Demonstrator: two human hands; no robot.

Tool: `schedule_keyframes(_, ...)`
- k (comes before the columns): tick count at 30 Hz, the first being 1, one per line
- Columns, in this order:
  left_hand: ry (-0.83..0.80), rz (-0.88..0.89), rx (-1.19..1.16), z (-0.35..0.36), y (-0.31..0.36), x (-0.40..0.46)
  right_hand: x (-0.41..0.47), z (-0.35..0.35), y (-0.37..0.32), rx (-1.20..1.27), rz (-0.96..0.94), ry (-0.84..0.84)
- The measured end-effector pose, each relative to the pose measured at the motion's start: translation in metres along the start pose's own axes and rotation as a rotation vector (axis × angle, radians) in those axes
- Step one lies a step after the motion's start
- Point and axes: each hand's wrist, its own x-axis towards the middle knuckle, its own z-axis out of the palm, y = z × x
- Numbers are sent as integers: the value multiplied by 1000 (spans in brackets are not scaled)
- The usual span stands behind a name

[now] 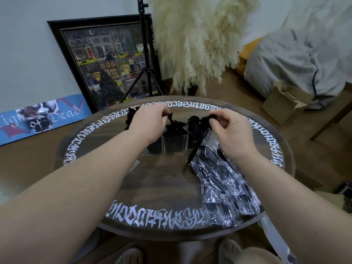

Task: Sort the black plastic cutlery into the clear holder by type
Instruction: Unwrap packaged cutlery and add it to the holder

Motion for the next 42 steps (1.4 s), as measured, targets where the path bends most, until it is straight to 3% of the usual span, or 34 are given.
schedule_keyframes(7, -272, -21, 46, 13, 3, 1, -2, -5, 5, 22, -15, 39)
schedule_keyframes(12, -351, 153, 27, 27, 3, -7, 0, -10, 10, 6, -44, 86)
schedule_keyframes(19, -139, 124, 68, 38, -2, -6, 34, -42, -13, 25, -220, 392)
schedule_keyframes(23, -101, 228, 38, 37, 9, -1, 55, -42, -13, -64, -296, 438)
schedule_keyframes(31, -205, 246, 60, 50, 20, 9, 68, -14, 16, -366, -395, 130)
schedule_keyframes(42, -156, 222, 40, 56, 20, 7, 60, 0, 43, -504, -6, -428)
